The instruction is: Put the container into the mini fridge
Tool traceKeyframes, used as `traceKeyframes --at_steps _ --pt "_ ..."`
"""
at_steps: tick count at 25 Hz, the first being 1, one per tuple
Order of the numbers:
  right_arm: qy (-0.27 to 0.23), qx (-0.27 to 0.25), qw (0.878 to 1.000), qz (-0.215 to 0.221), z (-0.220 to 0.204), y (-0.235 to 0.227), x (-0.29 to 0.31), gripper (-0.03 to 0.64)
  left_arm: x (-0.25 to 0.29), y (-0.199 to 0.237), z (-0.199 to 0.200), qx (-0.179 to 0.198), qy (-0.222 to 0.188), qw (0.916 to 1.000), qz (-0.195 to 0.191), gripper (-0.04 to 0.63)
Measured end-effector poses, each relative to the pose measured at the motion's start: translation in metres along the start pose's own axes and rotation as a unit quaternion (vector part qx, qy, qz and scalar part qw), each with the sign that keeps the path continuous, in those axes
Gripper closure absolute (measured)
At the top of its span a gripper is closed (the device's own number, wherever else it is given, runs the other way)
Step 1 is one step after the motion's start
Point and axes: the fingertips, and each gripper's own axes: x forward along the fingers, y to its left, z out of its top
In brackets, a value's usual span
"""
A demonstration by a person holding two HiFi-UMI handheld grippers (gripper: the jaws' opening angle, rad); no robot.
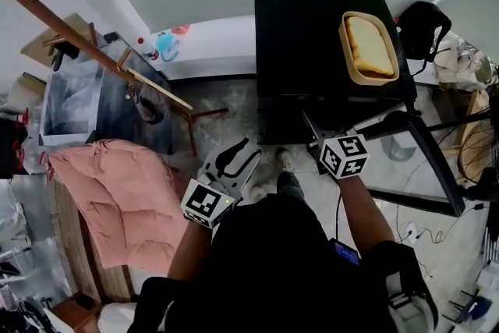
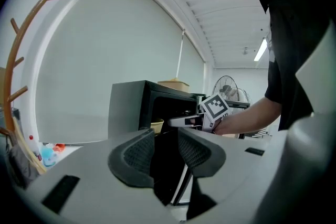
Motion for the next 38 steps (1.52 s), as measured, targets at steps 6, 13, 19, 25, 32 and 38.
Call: traceKeyframes --at_steps 6,13,19,25,32,38 --pt "-0.032 0.006 0.999 -0.003 0.014 0.015 -0.036 0.383 -0.004 0.001 0.019 0.005 -0.028 0.9996 0.001 0.424" --pt "-0.078 0.024 0.997 -0.003 0.038 0.031 -0.077 0.391 -0.007 -0.009 0.054 0.016 -0.062 0.9978 -0.019 0.38" --pt "-0.113 0.026 0.993 -0.003 0.067 0.027 -0.113 0.405 0.016 -0.038 0.1 0.067 -0.094 0.9915 -0.06 0.38" --pt "-0.132 0.023 0.991 -0.013 0.09 -0.003 -0.139 0.416 0.066 -0.067 0.128 0.168 -0.076 0.9793 -0.084 0.38" --pt "-0.136 0.02 0.99 -0.017 0.098 -0.032 -0.162 0.426 0.123 -0.089 0.153 0.271 -0.062 0.9555 -0.1 0.385" --pt "-0.14 0.033 0.99 -0.008 0.101 -0.043 -0.166 0.434 0.164 -0.093 0.154 0.341 -0.01 0.9339 -0.106 0.399"
